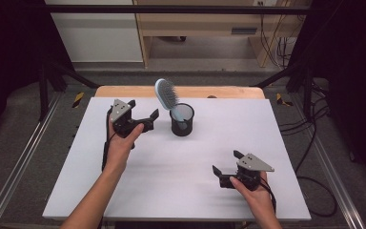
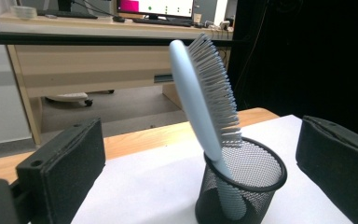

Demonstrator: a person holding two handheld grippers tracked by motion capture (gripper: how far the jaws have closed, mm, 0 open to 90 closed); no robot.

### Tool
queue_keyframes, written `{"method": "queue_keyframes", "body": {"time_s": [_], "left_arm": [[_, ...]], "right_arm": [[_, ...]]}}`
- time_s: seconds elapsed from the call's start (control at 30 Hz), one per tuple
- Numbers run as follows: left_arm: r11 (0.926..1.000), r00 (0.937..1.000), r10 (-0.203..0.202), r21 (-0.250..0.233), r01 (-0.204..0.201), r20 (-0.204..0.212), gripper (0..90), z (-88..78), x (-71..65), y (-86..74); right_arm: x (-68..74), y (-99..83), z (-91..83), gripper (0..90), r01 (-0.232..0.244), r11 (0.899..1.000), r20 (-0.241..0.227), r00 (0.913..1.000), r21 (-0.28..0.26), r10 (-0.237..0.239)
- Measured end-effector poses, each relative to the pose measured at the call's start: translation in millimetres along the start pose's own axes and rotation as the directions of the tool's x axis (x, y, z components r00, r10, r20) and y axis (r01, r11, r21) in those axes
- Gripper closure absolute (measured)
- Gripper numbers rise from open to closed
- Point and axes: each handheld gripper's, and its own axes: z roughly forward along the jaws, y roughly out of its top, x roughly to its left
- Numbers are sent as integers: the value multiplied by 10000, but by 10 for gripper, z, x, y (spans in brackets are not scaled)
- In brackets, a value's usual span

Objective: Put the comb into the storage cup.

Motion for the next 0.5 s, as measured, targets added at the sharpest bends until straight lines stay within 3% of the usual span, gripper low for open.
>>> {"method": "queue_keyframes", "body": {"time_s": [0.5], "left_arm": [[9998, 10000, 42, -198, -41, 17, 14, -186, 108, 20]], "right_arm": [[9, 0, 6, 46, 38, 10000, -14, 10000, 22, -38]]}}
